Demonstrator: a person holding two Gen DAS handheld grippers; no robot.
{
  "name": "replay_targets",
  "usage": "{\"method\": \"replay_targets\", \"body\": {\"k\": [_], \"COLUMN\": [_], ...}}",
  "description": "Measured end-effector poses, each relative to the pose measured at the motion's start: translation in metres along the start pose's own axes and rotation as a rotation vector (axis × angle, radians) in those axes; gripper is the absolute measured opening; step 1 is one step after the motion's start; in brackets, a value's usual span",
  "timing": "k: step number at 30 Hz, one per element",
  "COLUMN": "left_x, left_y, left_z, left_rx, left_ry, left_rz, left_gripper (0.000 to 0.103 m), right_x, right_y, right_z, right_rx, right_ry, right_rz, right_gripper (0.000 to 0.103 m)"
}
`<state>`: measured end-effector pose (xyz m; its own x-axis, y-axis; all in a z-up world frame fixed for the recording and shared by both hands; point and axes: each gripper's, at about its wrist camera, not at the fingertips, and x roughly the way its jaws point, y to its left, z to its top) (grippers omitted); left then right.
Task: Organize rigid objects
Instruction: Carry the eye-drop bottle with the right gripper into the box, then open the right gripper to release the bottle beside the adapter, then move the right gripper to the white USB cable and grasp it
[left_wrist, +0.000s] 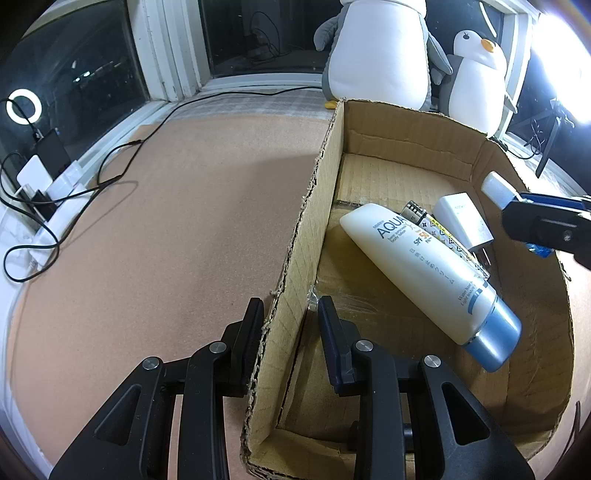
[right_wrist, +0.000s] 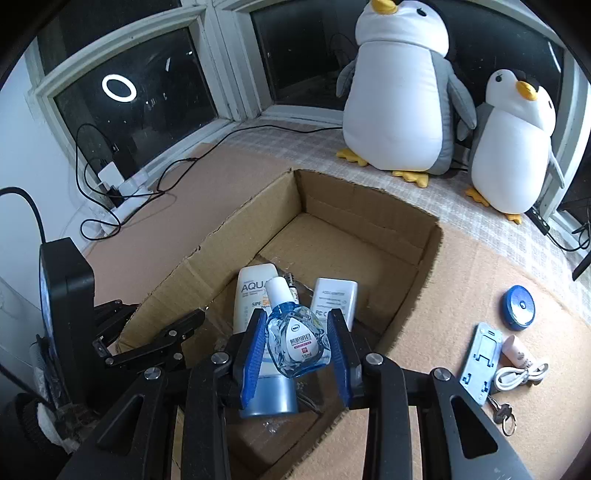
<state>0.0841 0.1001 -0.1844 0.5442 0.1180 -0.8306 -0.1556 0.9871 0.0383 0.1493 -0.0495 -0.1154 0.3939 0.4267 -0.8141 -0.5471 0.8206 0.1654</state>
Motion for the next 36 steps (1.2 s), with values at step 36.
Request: {"method": "replay_targets", "body": {"k": [36], "left_x": [0.0], "left_y": [0.001], "left_z": [0.0], "left_rx": [0.0], "left_ry": [0.0], "left_rz": [0.0], "left_gripper": [0.029], "right_x": [-0.011], "right_y": [-0.017], "right_z": [-0.004], "right_rx": [0.085], "right_ry": [-0.014], "right_rz": [-0.013], "right_gripper": [0.048]}}
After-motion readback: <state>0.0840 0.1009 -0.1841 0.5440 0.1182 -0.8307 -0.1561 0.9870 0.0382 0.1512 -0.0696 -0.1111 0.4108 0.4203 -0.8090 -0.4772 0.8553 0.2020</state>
